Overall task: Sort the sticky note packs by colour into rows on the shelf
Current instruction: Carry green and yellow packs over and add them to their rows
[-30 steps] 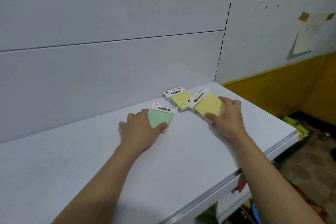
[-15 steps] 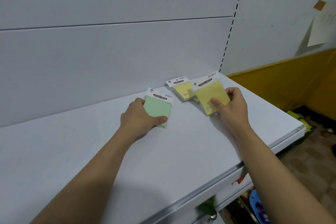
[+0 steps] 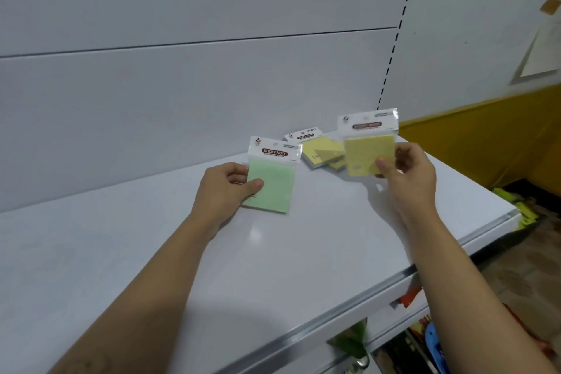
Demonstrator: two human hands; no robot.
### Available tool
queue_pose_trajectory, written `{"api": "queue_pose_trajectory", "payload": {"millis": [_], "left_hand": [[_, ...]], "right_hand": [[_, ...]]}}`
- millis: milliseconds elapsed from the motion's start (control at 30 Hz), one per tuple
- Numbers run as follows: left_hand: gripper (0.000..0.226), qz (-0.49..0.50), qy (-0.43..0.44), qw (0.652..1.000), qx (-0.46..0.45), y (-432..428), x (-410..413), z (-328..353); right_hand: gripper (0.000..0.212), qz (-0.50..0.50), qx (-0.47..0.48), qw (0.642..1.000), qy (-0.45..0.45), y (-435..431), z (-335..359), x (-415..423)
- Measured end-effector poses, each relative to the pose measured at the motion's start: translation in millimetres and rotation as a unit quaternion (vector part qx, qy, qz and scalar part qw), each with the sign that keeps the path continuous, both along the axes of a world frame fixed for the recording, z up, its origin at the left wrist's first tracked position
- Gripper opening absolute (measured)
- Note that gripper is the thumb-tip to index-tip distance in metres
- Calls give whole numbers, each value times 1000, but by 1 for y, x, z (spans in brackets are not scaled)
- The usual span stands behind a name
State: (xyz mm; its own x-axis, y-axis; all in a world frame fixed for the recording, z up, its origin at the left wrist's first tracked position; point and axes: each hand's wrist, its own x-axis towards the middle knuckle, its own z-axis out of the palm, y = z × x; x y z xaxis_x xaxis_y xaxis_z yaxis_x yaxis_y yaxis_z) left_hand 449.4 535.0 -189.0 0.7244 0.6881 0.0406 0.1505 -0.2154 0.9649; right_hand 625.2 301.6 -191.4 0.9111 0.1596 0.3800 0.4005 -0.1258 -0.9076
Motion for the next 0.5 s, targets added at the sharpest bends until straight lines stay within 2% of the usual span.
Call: {"api": "queue_pose_trajectory", "payload": {"millis": [67, 200, 367, 500], "left_hand": [[20, 22, -18, 1000, 4, -3, 2, -1], [21, 57, -40, 997, 18, -9, 6, -4], [24, 65, -27, 994, 87, -14, 8, -4], [23, 59, -20, 993, 105, -16, 13, 0]], "right_hand": [[31, 38, 43, 998, 34, 1, 1, -1], [27, 97, -79, 992, 31, 6, -3, -2], [21, 74, -137, 988, 26, 7, -6, -3], [18, 52, -166, 985, 9, 10, -4, -3]]}}
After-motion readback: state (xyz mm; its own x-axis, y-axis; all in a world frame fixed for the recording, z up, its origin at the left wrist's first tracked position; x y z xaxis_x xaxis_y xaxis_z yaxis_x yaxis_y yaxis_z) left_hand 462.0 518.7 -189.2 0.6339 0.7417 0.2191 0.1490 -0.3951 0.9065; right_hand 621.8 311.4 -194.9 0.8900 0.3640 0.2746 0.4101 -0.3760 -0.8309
